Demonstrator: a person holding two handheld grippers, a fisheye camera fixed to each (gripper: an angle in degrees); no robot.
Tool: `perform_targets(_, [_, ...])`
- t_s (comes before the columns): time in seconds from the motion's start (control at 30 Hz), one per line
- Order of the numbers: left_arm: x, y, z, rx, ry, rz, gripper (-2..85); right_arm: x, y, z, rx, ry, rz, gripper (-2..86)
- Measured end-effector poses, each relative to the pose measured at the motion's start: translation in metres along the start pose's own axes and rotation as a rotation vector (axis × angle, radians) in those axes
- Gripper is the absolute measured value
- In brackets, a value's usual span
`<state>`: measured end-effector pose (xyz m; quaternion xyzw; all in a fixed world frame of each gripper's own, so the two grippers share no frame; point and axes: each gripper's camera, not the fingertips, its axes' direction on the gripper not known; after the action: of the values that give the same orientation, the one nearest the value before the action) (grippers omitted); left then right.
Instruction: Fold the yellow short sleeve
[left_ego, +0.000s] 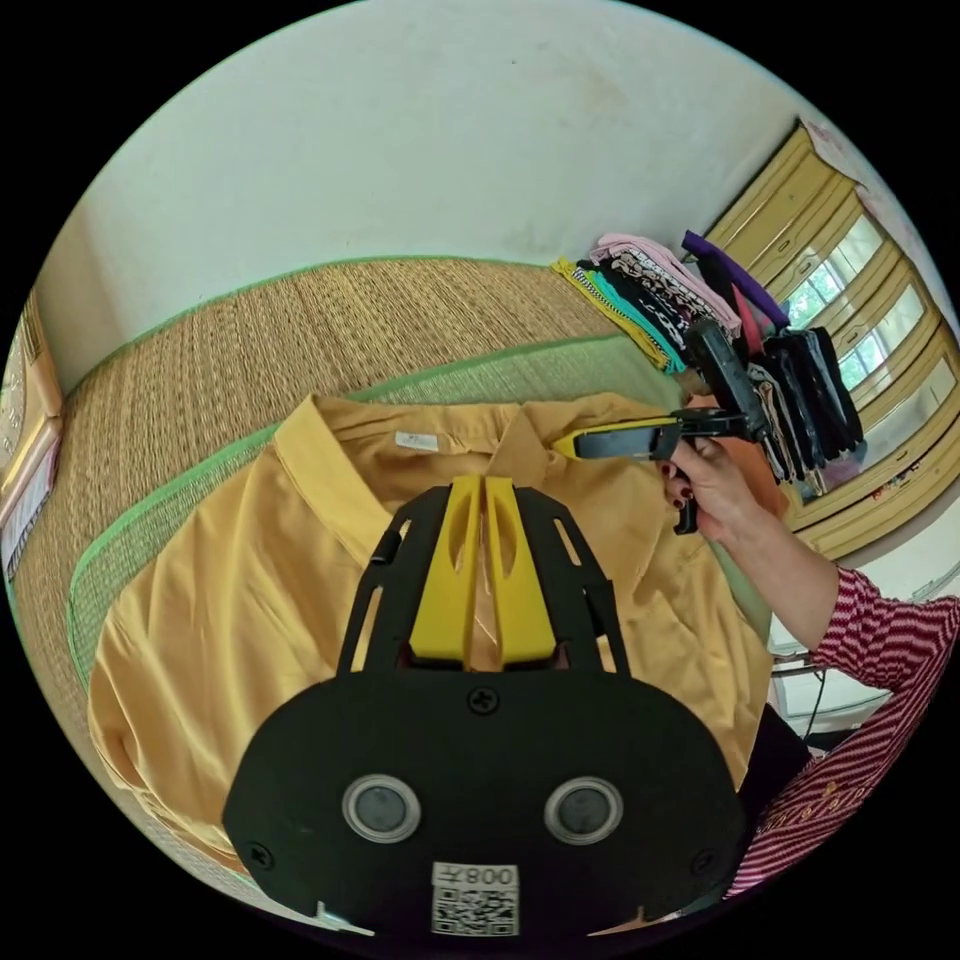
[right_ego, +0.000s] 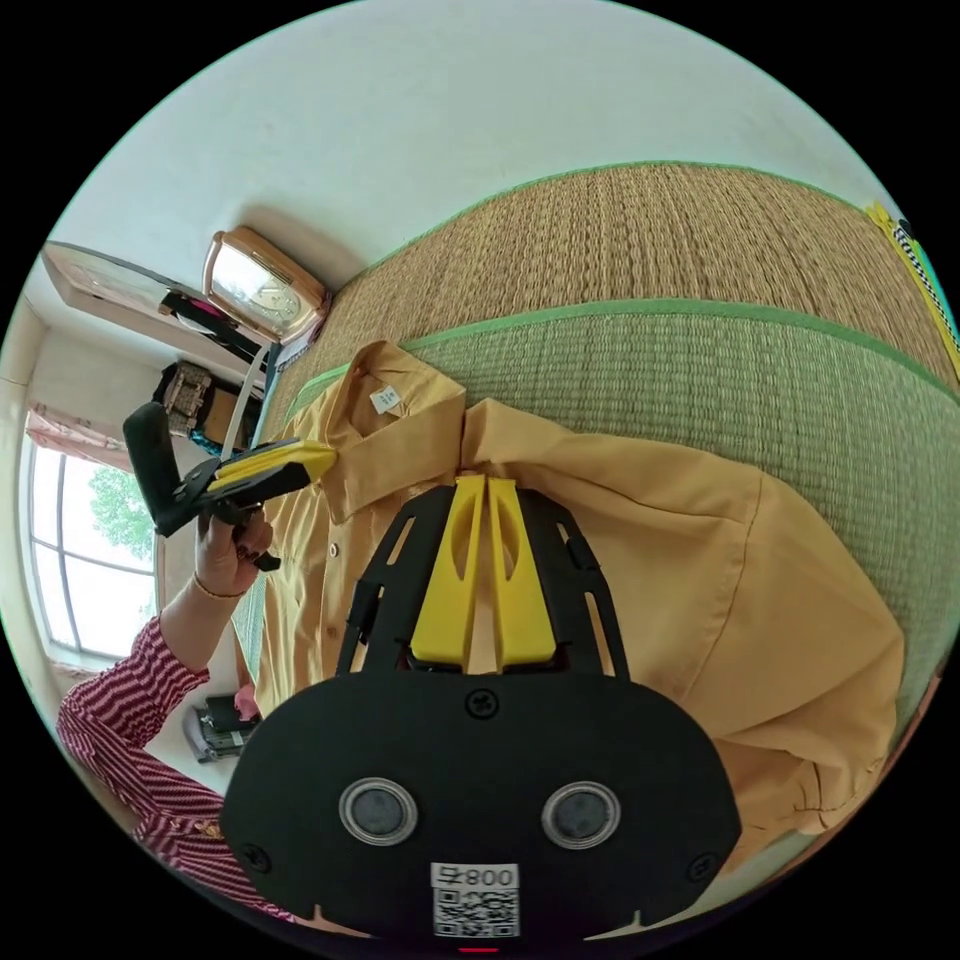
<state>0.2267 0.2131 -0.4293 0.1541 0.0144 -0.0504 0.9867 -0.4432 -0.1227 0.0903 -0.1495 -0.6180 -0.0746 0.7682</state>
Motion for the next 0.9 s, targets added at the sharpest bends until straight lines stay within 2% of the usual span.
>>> perform_targets(0.23, [-0.007, -0.019, 0.035, -0.016, -0.085, -0.11, 0.4, 0.015, 0.011, -0.019, 0.07, 0.04, 0.042, 0.2])
perform_targets(0.4, [-0.011, 0.004, 0.017, 0.117, -0.117, -0.143, 0.6, 0.043, 0.011, -0.026, 0.093, 0.096, 0.132, 0.1])
perform_targets(0.47, [-0.027, 0.025, 0.001, 0.182, -0.156, -0.208, 0.7, 0.054, 0.011, -0.029, 0.112, 0.038, 0.157, 0.1])
perform_targets(0.53, [-0.049, 0.043, -0.002, 0.176, -0.229, -0.308, 0.5, 0.063, 0.013, -0.031, 0.134, -0.003, 0.178, 0.1])
perform_targets(0.63, [-0.094, 0.072, 0.013, 0.057, -0.342, -0.484, 0.4, 0.073, 0.015, -0.035, 0.16, -0.043, 0.215, 0.1])
perform_targets(0.77, [-0.121, 0.1, 0.011, 0.116, -0.3, -0.58, 0.3, 0.084, 0.02, -0.043, 0.19, -0.074, 0.267, 0.1])
perform_targets(0.9, [-0.113, 0.102, 0.012, 0.121, -0.334, -0.54, 0.3, 0.077, 0.033, -0.052, 0.189, -0.064, 0.255, 0.0])
